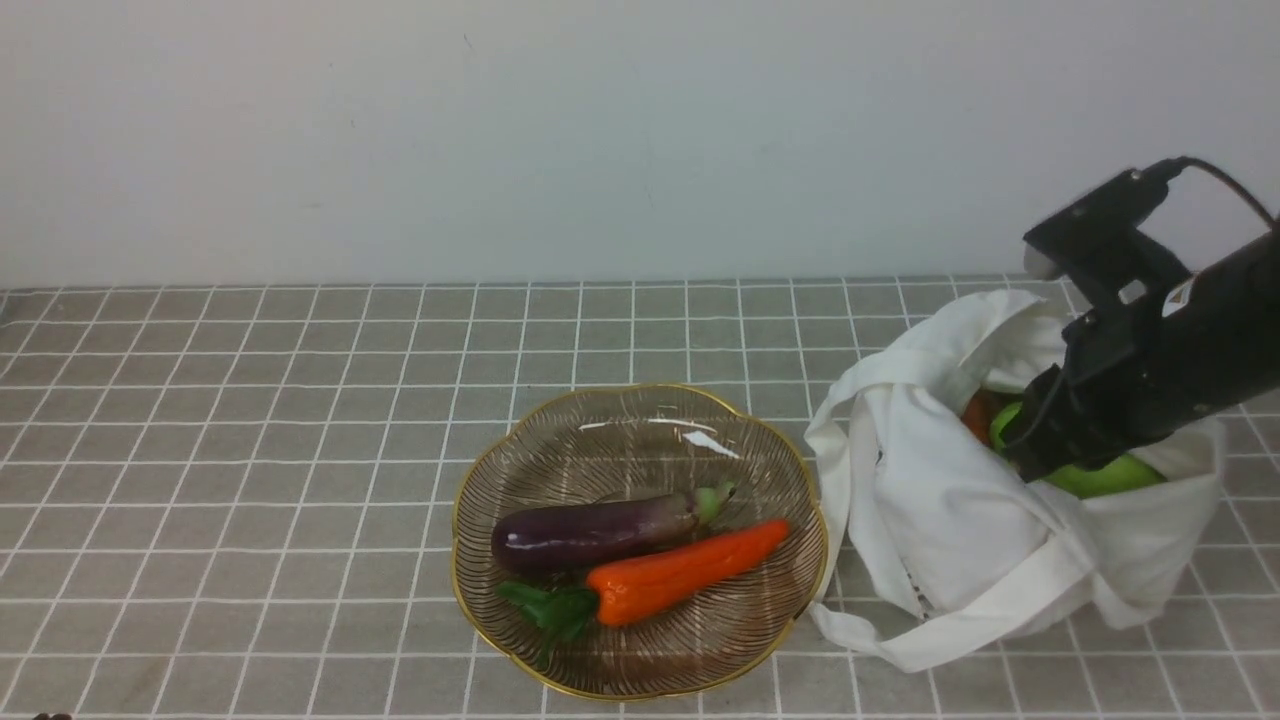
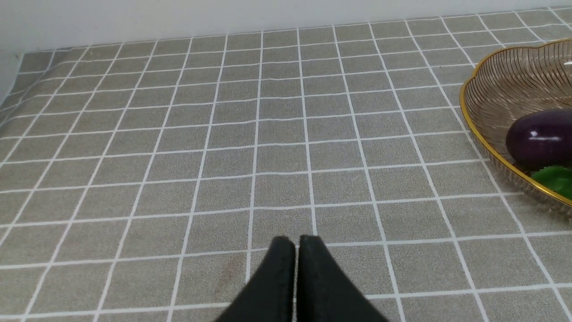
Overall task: Take vegetables from bag on grey coffee tablecloth place on plate.
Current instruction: 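Reach into the cloth bag and grasp the green vegetable inside with the right gripper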
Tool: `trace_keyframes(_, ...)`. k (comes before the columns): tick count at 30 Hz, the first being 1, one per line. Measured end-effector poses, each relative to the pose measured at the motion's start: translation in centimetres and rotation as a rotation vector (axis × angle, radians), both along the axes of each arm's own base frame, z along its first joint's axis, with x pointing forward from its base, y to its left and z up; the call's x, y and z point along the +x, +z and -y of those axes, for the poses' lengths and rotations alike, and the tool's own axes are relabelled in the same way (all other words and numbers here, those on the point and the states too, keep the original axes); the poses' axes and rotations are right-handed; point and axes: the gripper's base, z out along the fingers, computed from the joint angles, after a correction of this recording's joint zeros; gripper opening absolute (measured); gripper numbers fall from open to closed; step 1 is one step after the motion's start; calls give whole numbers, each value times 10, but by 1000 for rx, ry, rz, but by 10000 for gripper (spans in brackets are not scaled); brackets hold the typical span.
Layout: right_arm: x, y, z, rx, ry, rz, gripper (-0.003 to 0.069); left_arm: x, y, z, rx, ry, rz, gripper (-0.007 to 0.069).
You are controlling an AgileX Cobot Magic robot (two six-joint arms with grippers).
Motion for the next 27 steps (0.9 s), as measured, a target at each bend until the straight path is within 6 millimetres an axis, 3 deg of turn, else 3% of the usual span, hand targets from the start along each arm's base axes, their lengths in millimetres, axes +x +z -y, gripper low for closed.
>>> trace_keyframes(5, 4, 2, 1, -14, 2, 48, 340, 0, 0, 0, 0, 0, 0, -5)
trace_keyframes(9, 5, 2, 1, -18, 1, 67, 400, 0, 0, 0, 0, 0, 0, -5)
trace_keyframes(18, 6, 2, 2, -35, 11, 72, 409, 0, 0, 0, 0, 0, 0, -5)
trace_keyframes(27, 15, -18, 3, -94, 37, 33, 409, 0, 0, 0, 0, 0, 0, -5)
